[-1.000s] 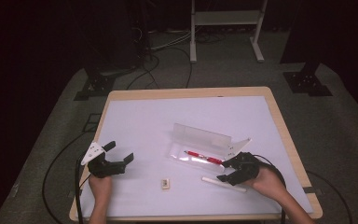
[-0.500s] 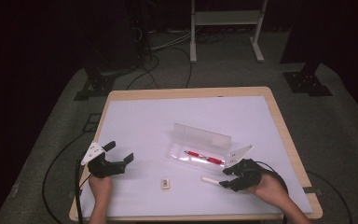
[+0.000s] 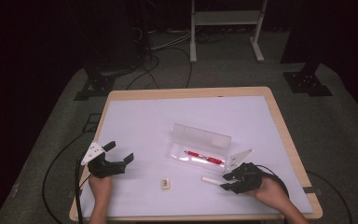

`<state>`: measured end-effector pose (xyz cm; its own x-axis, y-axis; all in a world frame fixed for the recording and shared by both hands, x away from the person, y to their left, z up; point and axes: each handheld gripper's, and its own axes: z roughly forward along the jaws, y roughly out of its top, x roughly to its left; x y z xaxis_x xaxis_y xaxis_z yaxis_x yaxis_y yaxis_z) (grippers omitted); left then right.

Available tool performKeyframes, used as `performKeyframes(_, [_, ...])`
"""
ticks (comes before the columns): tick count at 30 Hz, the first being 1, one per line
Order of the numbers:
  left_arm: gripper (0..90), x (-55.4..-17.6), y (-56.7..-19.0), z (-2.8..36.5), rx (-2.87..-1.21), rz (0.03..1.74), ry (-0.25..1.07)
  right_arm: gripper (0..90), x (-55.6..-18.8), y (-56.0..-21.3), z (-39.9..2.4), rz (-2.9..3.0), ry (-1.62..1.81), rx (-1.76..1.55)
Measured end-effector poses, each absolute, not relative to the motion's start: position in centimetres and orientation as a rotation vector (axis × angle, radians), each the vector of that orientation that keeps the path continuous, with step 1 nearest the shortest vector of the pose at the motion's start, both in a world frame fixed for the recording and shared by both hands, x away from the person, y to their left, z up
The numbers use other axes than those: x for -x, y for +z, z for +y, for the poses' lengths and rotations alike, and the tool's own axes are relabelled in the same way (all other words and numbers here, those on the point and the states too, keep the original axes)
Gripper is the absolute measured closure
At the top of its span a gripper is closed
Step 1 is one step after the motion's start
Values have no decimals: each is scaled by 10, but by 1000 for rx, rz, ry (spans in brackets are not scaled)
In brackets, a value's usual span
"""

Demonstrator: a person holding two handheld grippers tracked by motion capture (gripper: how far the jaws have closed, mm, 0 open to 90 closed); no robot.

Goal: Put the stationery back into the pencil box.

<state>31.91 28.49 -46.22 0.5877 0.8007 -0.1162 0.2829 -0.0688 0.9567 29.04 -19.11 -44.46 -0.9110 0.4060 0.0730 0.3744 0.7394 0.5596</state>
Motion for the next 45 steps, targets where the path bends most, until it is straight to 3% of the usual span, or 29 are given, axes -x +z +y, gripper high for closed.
performKeyframes(22, [0, -319, -462, 285, -1635, 921, 545, 760, -288, -456, -187, 2882, 863, -605])
performKeyframes(45, [0, -319, -462, 285, -1634, 921, 546, 782, -290, -439, -181, 2863, 858, -559])
